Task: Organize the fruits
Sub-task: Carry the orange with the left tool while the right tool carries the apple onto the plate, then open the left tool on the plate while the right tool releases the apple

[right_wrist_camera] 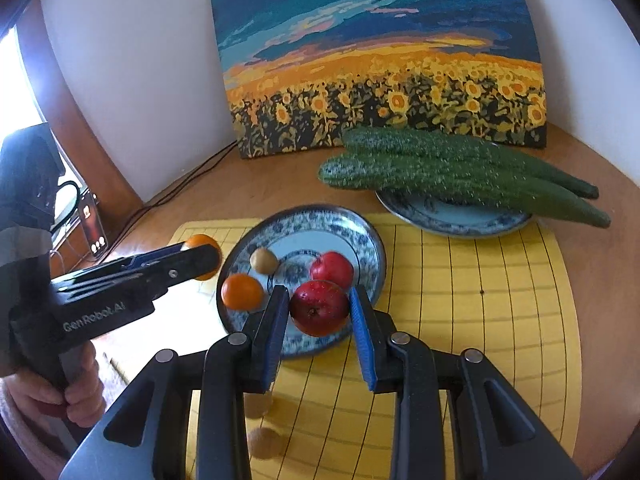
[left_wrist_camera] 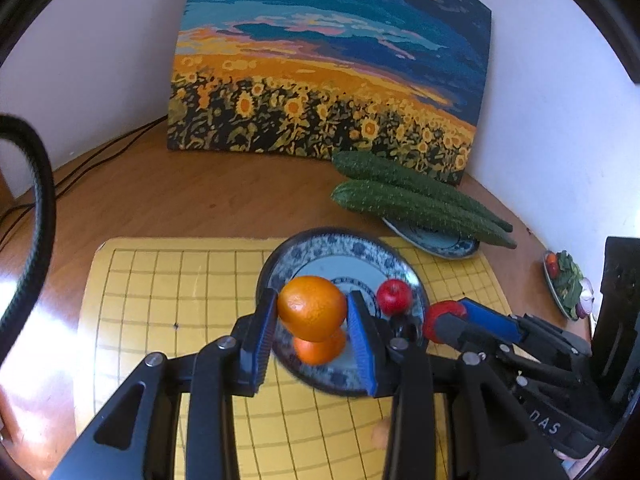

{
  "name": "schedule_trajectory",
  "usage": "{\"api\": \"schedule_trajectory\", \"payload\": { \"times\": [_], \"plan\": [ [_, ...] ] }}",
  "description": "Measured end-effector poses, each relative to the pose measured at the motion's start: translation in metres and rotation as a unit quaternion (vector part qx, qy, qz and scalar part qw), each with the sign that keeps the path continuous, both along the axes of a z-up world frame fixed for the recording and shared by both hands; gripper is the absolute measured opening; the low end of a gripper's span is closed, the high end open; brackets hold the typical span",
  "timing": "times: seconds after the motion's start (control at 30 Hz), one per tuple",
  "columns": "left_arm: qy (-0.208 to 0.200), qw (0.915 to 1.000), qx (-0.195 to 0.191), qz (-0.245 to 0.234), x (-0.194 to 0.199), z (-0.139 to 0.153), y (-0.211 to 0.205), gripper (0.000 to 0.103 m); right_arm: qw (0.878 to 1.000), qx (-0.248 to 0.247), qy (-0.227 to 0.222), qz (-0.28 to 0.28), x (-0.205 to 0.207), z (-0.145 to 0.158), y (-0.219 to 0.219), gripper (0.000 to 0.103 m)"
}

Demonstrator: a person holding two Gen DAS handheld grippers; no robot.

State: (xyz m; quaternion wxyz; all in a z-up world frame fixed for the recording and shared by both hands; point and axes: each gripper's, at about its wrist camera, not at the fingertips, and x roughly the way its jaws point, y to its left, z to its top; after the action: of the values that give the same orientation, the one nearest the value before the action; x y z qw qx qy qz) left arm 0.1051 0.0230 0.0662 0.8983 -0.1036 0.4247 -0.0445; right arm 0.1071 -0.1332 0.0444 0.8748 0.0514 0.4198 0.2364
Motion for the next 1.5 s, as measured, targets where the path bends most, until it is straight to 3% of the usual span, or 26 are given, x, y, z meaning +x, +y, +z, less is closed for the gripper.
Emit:
{"api": "schedule_trajectory", "payload": {
  "times": [0.43, 0.97, 1.2, 1.5],
  "plan": [
    [0.005, 0.9999, -0.009, -0.002, 0.034, -0.018, -0.003, 0.037, 1.0, 0.001, -0.02, -0.012, 0.039, -0.009, 0.006, 0.032],
    [0.013, 0.9998, -0.014, 0.003, 0.046, -0.026, 0.0, 0.037, 0.999, -0.013, -0.03, 0.002, 0.071, -0.019, 0.023, 0.032],
    [0.025, 0.9996, -0.012, 0.001, 0.047, -0.035, -0.001, 0.037, 0.999, -0.03, -0.011, 0.004, 0.071, -0.033, 0.023, 0.032],
    [0.031, 0.9995, 0.008, -0.003, 0.047, -0.037, -0.006, 0.037, 1.0, -0.028, -0.01, 0.005, 0.069, -0.029, 0.024, 0.033]
  ]
}}
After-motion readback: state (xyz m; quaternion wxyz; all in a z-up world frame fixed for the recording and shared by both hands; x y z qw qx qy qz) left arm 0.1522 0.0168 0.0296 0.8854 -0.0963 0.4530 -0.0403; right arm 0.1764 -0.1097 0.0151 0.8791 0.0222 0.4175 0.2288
